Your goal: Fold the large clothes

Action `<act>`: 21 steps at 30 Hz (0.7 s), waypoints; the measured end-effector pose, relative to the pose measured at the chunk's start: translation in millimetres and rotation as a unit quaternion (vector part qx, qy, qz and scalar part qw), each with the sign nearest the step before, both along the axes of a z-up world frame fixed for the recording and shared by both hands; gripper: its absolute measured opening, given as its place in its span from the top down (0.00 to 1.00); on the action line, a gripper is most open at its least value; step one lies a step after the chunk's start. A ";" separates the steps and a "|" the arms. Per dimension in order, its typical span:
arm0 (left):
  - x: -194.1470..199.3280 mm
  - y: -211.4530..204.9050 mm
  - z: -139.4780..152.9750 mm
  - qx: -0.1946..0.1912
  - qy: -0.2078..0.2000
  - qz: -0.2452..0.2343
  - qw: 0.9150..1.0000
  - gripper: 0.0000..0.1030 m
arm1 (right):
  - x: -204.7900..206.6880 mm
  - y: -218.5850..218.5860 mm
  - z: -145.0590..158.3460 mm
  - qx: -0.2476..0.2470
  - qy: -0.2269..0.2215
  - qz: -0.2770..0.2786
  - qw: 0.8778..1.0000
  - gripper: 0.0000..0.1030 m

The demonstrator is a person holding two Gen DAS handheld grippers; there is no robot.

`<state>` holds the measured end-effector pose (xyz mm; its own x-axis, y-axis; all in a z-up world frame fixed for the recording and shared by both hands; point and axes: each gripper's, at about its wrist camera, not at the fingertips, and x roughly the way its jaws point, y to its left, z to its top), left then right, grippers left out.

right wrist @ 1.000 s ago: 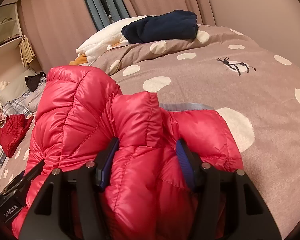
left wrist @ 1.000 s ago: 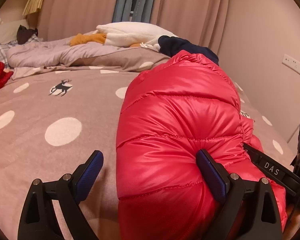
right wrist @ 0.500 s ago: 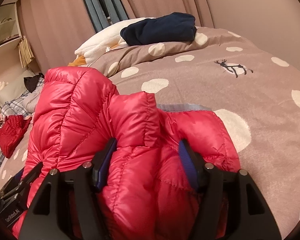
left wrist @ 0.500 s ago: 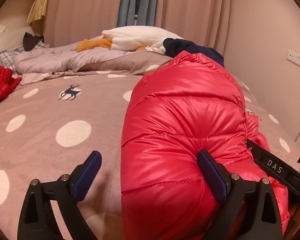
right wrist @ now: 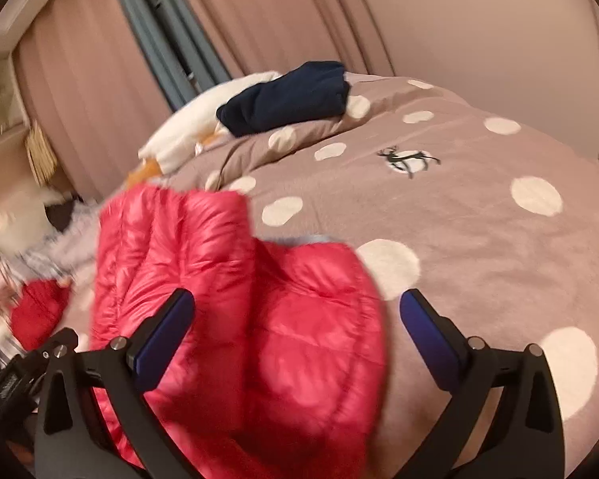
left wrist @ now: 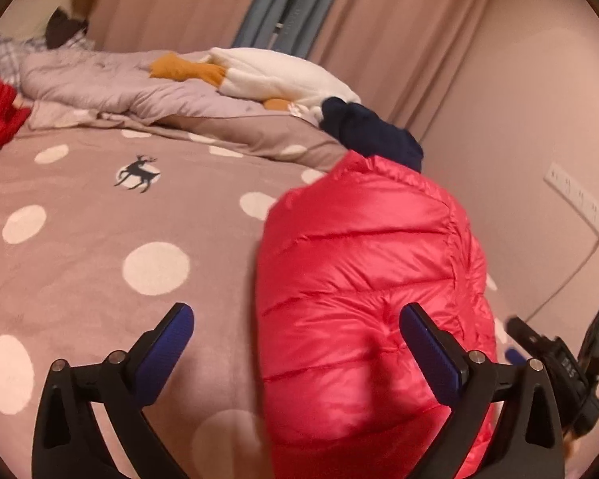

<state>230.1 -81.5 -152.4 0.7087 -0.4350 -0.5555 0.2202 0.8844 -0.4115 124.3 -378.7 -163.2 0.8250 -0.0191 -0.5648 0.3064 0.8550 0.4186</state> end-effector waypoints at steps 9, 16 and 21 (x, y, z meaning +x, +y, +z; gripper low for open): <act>35.8 19.1 -73.1 -0.188 0.165 -0.092 0.964 0.01 | -8.3 -40.7 -80.4 0.339 0.027 0.049 0.939 0.00; 51.7 -14.9 -89.8 -0.242 0.197 -0.197 0.929 0.01 | 21.1 -1.5 -94.3 0.382 0.015 0.147 0.912 0.00; 51.2 -27.0 -92.4 -0.218 0.186 -0.191 0.939 0.07 | 31.9 3.1 -116.5 0.423 -0.005 0.169 0.890 0.55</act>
<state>281.3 -108.5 -244.8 0.2474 -0.8619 -0.4427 0.2569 0.4989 -0.8277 156.1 -375.6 -279.6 0.7085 0.6592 -0.2518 0.0842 0.2753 0.9577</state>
